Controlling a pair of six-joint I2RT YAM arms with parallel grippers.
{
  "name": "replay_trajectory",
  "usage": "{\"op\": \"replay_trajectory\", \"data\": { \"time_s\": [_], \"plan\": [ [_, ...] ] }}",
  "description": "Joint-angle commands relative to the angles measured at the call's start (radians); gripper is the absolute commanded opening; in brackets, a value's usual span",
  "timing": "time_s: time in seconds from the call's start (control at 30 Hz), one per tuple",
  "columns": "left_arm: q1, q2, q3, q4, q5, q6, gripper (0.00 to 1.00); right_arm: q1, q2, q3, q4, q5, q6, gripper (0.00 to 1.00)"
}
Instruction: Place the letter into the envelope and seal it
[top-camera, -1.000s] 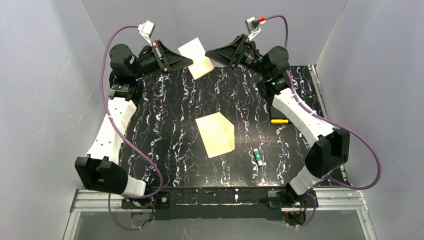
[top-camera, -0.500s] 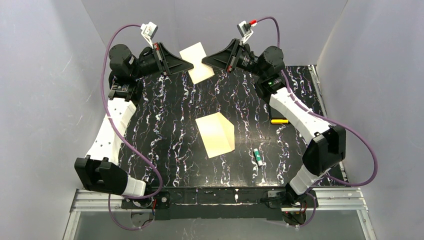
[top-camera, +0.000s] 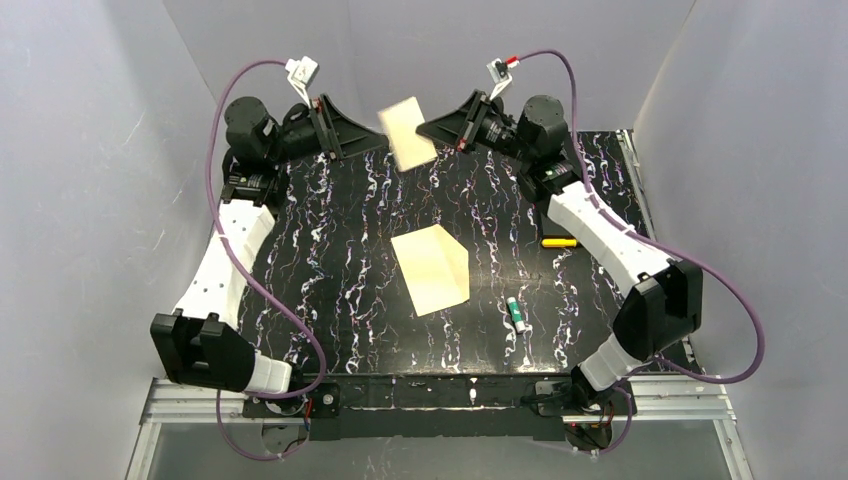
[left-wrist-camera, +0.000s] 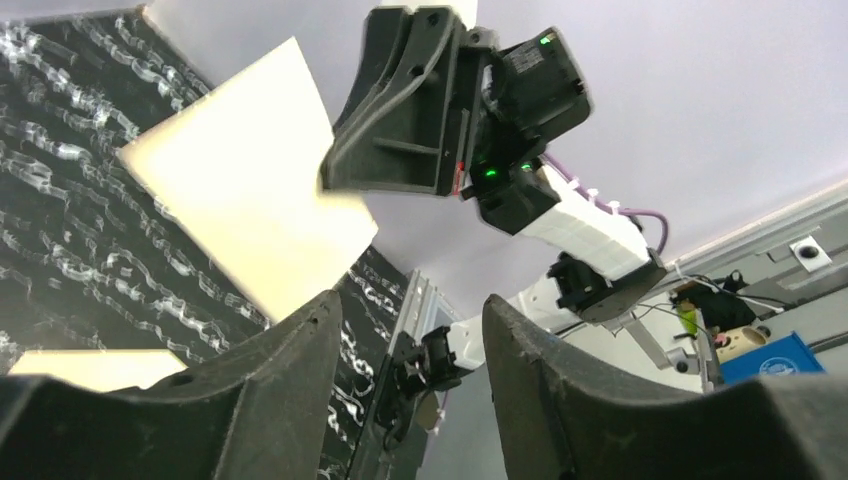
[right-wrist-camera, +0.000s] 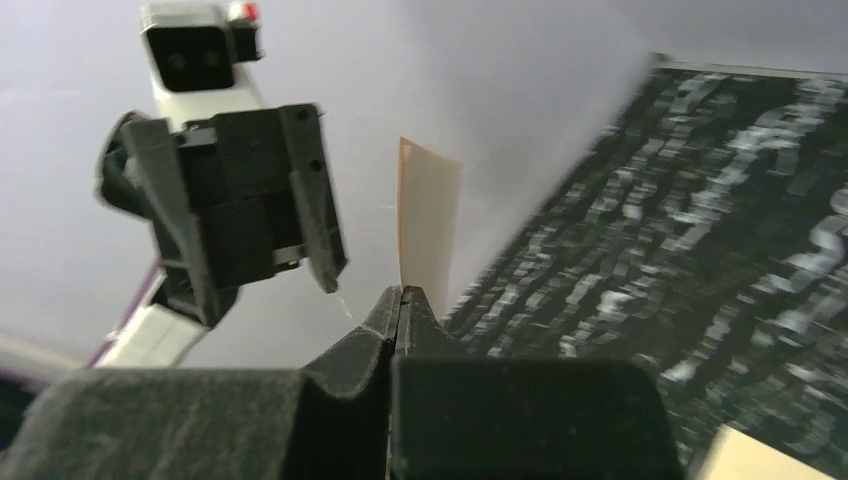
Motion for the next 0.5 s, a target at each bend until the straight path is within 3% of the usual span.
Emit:
{"op": "replay_trajectory", "data": {
  "time_s": [0.0, 0.17, 0.3, 0.37, 0.4, 0.47],
  "plan": [
    [0.013, -0.039, -0.139, -0.082, -0.042, 0.109, 0.54, -0.040, -0.075, -0.089, -0.260, 0.188, -0.212, 0.01],
    [0.002, -0.069, -0.240, -0.456, -0.368, 0.332, 0.61, -0.043, -0.091, -0.262, -0.340, 0.269, -0.341, 0.01],
    [-0.023, -0.082, -0.338, -0.503, -0.510, 0.330, 0.67, -0.041, -0.056, -0.400, -0.319, 0.214, -0.359, 0.01],
    [-0.057, -0.075, -0.351, -0.570, -0.578, 0.377, 0.80, -0.039, -0.043, -0.460, -0.285, 0.218, -0.351, 0.01],
    [-0.081, -0.069, -0.343, -0.620, -0.635, 0.399, 0.93, -0.039, -0.039, -0.486, -0.259, 0.224, -0.350, 0.01],
    [-0.095, -0.068, -0.345, -0.680, -0.741, 0.406, 0.98, -0.039, -0.032, -0.530, -0.217, 0.248, -0.352, 0.01]
  ]
}}
